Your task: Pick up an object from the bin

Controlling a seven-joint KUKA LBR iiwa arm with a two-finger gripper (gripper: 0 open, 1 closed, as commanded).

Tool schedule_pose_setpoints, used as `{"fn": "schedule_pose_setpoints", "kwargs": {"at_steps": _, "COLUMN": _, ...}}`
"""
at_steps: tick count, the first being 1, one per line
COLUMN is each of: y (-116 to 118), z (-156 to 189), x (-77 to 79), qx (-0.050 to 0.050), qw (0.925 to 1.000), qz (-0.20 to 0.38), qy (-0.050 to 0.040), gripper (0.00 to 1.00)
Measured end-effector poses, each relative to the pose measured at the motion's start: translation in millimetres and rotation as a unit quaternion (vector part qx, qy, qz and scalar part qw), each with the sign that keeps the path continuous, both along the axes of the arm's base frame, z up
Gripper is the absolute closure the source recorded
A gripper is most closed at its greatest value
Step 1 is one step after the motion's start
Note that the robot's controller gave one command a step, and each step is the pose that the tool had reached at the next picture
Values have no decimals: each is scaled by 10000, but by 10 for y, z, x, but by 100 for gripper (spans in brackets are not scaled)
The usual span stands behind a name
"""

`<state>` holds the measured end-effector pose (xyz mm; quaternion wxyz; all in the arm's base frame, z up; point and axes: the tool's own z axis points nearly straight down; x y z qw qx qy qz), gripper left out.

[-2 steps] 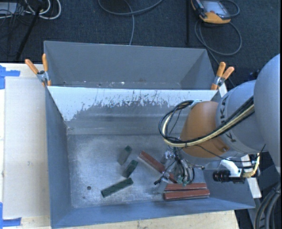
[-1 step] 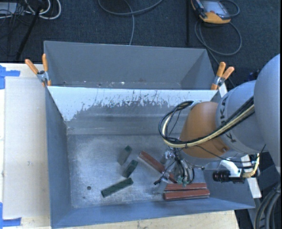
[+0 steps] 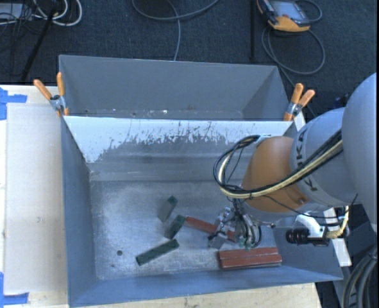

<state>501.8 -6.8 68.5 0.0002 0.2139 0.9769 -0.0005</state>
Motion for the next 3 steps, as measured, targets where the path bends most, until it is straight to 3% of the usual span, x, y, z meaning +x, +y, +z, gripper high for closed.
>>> {"fn": "schedule_pose_setpoints", "kwargs": {"at_steps": 1, "y": 4, "z": 16, "x": -2, "qx": 0, "qw": 10000, "qz": 32, "qy": 8, "gripper": 100}}
{"fn": "schedule_pose_setpoints", "kwargs": {"at_steps": 3, "y": -1, "z": 1039, "x": 15, "qx": 7, "qw": 9999, "qz": 99, "qy": -18, "gripper": 100}}
